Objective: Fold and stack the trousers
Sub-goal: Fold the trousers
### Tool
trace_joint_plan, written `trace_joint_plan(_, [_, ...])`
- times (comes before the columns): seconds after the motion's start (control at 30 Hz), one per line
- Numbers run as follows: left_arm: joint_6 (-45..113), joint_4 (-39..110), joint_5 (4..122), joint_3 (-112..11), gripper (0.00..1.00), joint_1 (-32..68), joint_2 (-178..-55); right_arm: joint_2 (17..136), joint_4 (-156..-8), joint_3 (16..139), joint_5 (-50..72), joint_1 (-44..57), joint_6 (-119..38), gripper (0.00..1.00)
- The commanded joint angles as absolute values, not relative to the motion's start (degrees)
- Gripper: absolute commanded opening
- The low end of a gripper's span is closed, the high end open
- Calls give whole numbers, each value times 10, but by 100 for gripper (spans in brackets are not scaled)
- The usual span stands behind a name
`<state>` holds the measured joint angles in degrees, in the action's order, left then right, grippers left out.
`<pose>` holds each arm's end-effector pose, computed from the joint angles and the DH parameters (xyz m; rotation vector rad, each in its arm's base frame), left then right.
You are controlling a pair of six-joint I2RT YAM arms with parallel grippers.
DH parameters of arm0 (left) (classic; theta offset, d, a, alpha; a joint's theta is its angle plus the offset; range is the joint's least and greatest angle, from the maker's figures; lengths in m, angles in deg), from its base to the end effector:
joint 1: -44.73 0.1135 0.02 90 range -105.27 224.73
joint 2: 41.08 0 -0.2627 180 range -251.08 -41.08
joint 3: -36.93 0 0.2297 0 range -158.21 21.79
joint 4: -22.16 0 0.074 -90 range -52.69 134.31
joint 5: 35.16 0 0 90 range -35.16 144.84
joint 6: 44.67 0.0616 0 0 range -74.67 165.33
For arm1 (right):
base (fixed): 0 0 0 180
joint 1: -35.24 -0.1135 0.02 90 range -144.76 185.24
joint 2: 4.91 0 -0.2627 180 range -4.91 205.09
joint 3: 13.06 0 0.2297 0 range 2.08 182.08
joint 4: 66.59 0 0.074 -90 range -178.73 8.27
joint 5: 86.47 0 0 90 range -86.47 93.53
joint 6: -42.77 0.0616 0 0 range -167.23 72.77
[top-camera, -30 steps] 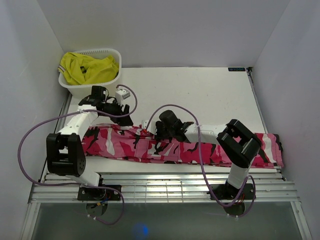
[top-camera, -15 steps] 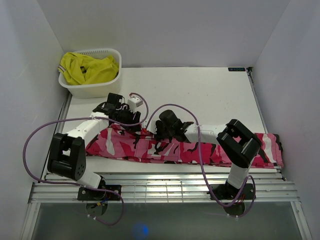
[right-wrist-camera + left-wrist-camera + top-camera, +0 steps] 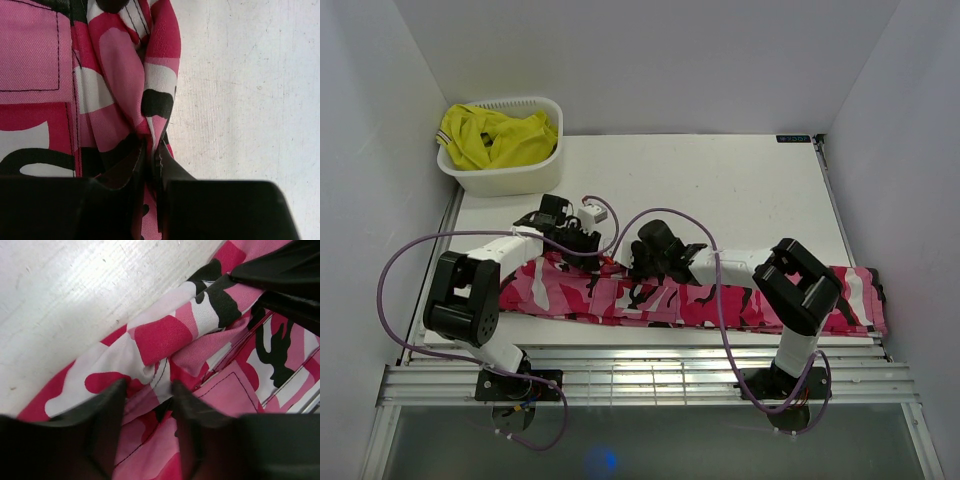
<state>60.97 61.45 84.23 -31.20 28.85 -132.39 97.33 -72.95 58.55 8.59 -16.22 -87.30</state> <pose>0.2766 -0.1101 0.1725 0.8620 2.4430 -0.6793 0.2334 0.3018 0.1718 -1.6253 1.5142 0.2075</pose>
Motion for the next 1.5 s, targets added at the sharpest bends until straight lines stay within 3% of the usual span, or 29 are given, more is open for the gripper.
trace_joint_plan(0.0, [618, 603, 864, -299, 42, 286, -1314, 983, -722, 606, 91, -164, -874, 8])
trace_joint_plan(0.07, [609, 595, 850, -295, 21, 287, -1313, 985, -743, 617, 86, -166, -872, 13])
trace_joint_plan(0.13, [603, 590, 842, -297, 10, 288, -1310, 981, -758, 625, 75, -165, -868, 33])
trace_joint_plan(0.17, [601, 588, 839, -301, 5, 289, -1308, 976, -763, 626, 59, -165, -867, 69])
trace_joint_plan(0.2, [599, 585, 831, -304, 1, 289, -1307, 961, -765, 622, 52, -166, -867, 88])
trace_joint_plan(0.43, [599, 583, 812, -336, 0, 293, -1317, 872, -837, 602, 18, -162, -871, 91])
trace_joint_plan(0.47, [599, 582, 810, -339, 0, 294, -1320, 855, -867, 603, 57, -162, -866, 98])
trace_joint_plan(0.53, [599, 581, 798, -355, 0, 294, -1325, 840, -886, 598, 95, -163, -849, 89])
trace_joint_plan(0.57, [598, 580, 795, -361, 0, 294, -1331, 833, -888, 597, 130, -163, -843, 68])
trace_joint_plan(0.63, [600, 580, 788, -381, 0, 295, -1337, 839, -911, 599, 157, -164, -837, 48])
trace_joint_plan(0.67, [598, 580, 787, -388, 0, 296, -1345, 858, -921, 603, 176, -164, -836, 32])
trace_joint_plan(0.77, [601, 586, 778, -414, 0, 297, -1362, 917, -983, 630, 207, -165, -841, 18])
trace_joint_plan(1.0, [584, 595, 758, -472, 0, 308, -1416, 1027, -1077, 674, 224, -171, -865, 9])
trace_joint_plan(1.23, [584, 597, 746, -571, 0, 336, -1498, 1004, -1072, 609, 203, -217, -906, 8])
trace_joint_plan(1.43, [584, 610, 748, -687, 0, 359, -1582, 1017, -1093, 629, 193, -229, -913, 8])
trace_joint_plan(1.47, [585, 617, 752, -704, 4, 362, -1602, 1019, -1094, 631, 191, -229, -914, 8])
